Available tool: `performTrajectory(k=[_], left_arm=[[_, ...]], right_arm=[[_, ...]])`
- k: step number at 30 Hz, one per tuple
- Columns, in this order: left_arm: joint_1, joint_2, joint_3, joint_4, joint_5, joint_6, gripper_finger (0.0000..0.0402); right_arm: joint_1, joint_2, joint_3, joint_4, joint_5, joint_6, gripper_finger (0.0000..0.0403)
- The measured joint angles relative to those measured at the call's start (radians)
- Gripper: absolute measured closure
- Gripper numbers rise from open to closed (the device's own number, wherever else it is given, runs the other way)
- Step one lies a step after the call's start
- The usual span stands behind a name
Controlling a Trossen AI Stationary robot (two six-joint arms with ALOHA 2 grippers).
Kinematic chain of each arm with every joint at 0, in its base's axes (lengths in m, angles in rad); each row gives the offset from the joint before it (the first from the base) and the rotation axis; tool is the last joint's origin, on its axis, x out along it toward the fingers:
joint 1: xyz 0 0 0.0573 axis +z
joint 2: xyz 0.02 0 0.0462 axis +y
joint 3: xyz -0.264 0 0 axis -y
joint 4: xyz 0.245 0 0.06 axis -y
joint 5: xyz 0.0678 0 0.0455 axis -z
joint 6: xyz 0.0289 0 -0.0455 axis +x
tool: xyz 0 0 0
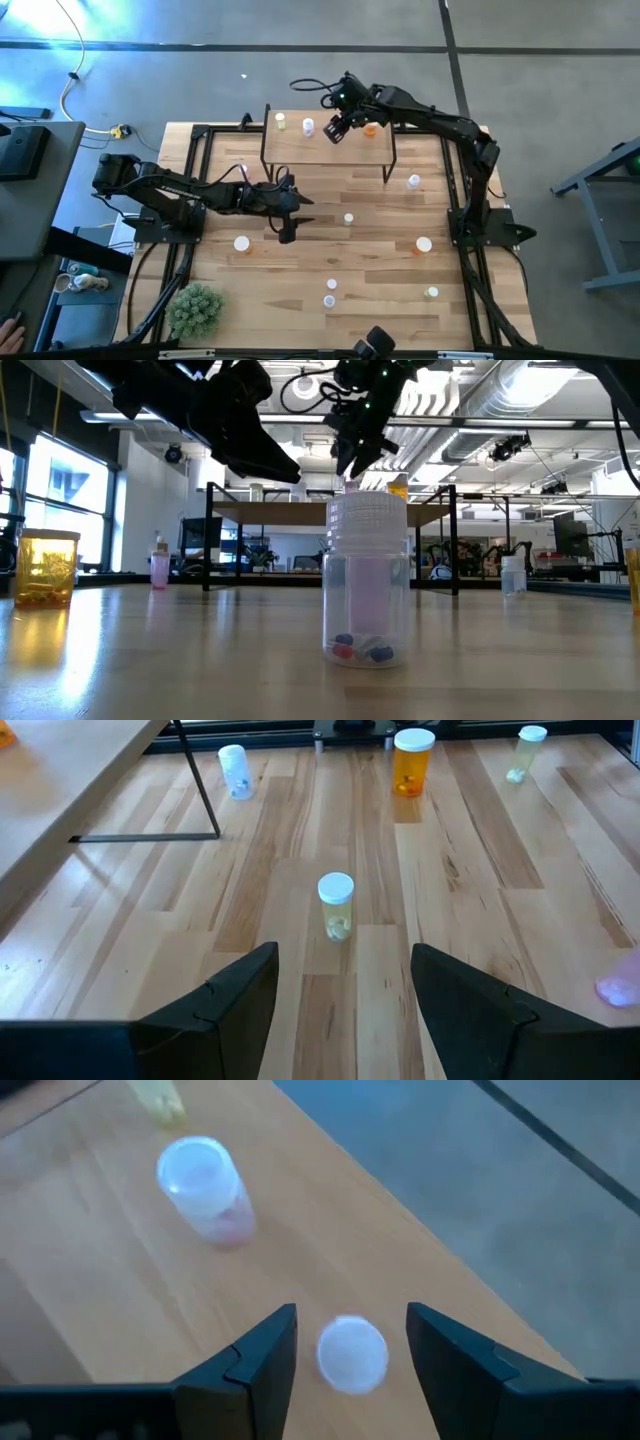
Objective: Pick and place medicine bottles onto shelf by color
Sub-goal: Put the left orange pill bottle aligned with the other orange pill bottle on the shelf
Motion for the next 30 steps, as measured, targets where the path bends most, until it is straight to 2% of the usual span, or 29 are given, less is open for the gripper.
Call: performTrajectory(k=[7, 11, 23, 30], left_arm=[[-0.009, 0.000, 0.000, -0.025, 0.000, 0.001, 0.0181], [-0.007, 0.000, 0.000, -0.022, 0.000, 0.001, 0.0181], [0.002, 0.000, 0.000, -0.017, -0.002, -0.040, 0.0178], [0.002, 0.000, 0.019, -0.040, -0.143, -0.069, 0.0144]], right_arm=[[0.009, 0.000, 0.149, -0.154, 0.001, -0.102, 0.0221], [0.031, -0.002, 0.185, -0.231, 0.001, -0.177, 0.0221], [0.075, -0.022, 0.127, -0.308, 0.003, -0.267, 0.0221], [0.066, -0.077, 0.090, -0.324, 0.030, -0.288, 0.0221]])
